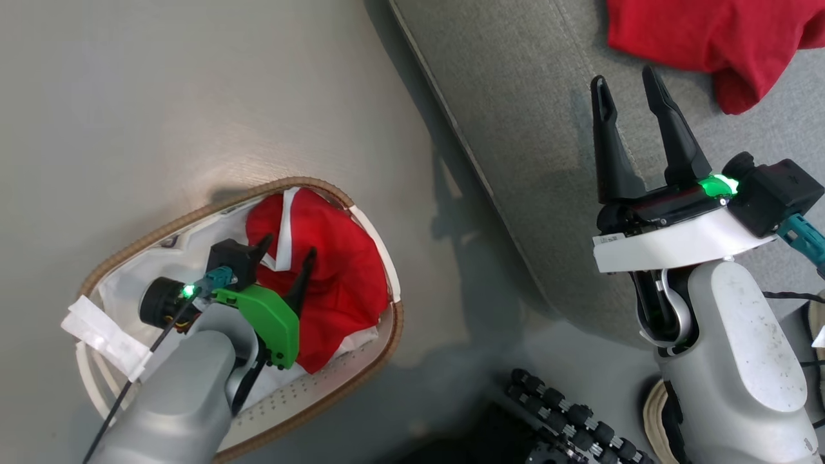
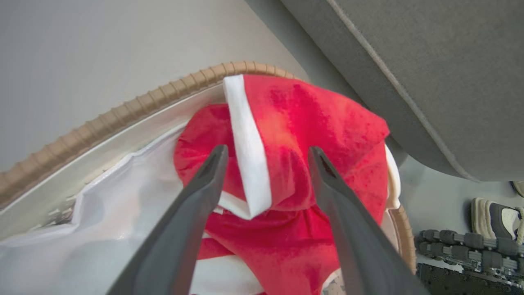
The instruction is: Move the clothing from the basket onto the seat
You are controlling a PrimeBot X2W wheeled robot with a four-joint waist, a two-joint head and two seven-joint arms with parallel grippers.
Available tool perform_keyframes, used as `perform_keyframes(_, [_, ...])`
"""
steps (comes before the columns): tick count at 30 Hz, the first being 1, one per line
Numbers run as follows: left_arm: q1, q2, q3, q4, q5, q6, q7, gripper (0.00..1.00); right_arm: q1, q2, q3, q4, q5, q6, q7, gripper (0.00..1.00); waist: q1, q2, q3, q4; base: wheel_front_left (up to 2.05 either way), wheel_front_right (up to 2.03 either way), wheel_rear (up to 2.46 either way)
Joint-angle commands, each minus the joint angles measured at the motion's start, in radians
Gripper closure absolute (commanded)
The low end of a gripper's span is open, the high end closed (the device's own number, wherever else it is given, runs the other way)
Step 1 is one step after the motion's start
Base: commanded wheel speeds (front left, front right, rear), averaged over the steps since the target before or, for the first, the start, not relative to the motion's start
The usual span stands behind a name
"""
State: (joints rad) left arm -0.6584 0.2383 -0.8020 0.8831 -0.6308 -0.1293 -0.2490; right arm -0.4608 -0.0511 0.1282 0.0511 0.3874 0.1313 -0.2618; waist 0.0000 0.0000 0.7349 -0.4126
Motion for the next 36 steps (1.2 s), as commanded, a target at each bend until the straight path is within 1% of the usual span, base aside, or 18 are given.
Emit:
perform_keyframes(1, [-0.032, 0.020, -0.014, 0.018, -0.017, -0.002, 0.000, 0.00, -0.008, -0.001, 0.001, -0.008, 0.006, -0.001, -0.005, 0.00, 0.0000, 0.0000, 0.039, -0.025, 0.00, 0.00, 0.00])
perform_keyframes(6, [-0.078, 0.027, -0.065, 0.070, -0.043, -0.002, -0.006, 0.00, -0.012, -0.001, 0.001, -0.015, 0.011, -0.001, -0.005, 0.00, 0.0000, 0.0000, 0.061, -0.027, 0.00, 0.00, 0.00])
perform_keyframes(9, [-0.093, 0.023, -0.098, 0.077, -0.065, -0.002, -0.006, 0.00, -0.014, -0.001, 0.002, -0.015, 0.011, -0.001, -0.005, 0.00, 0.0000, 0.0000, 0.068, -0.027, 0.00, 0.00, 0.00])
perform_keyframes(13, [-0.111, 0.032, -0.167, 0.074, -0.093, -0.002, -0.002, 0.00, -0.018, -0.001, 0.001, -0.016, 0.010, -0.001, -0.005, 0.00, 0.0000, 0.0000, 0.075, -0.023, 0.00, 0.00, 0.00])
perform_keyframes(14, [-0.116, 0.034, -0.183, 0.072, -0.104, -0.002, -0.003, 0.42, -0.018, -0.001, 0.001, -0.015, 0.008, -0.001, -0.005, 0.00, 0.0000, 0.0000, 0.076, -0.021, 0.00, 0.00, 0.00])
perform_keyframes(15, [-0.120, 0.034, -0.193, 0.068, -0.111, -0.002, -0.005, 1.00, -0.019, -0.001, -0.001, -0.012, 0.005, -0.001, -0.005, 0.00, 0.0000, 0.0000, 0.075, -0.018, 0.00, 0.00, 0.00])
perform_keyframes(20, [-0.100, 0.037, -0.250, 0.053, -0.171, -0.002, -0.011, 1.00, -0.024, -0.001, -0.001, 0.004, 0.003, -0.001, -0.005, 0.00, 0.0000, 0.0000, 0.048, -0.010, 0.00, 0.00, 0.00])
perform_keyframes(23, [-0.082, 0.038, -0.260, 0.045, -0.213, -0.002, -0.015, 1.00, -0.021, -0.001, -0.004, 0.013, 0.000, -0.001, -0.005, 0.00, 0.0000, 0.0000, 0.019, -0.006, 0.00, 0.00, 0.00])
perform_keyframes(27, [-0.050, 0.027, -0.257, 0.026, -0.250, -0.002, -0.016, 1.00, -0.005, -0.001, -0.012, 0.034, -0.011, -0.001, -0.005, 0.00, 0.0000, 0.0000, -0.047, 0.008, 0.00, 0.00, 0.00])
perform_keyframes(36, [0.064, 0.009, -0.197, -0.083, -0.212, -0.002, -0.015, 1.00, 0.051, -0.002, -0.032, 0.092, -0.052, -0.001, -0.005, 0.00, 0.0000, 0.0000, -0.238, 0.086, 0.00, 0.00, 0.00])
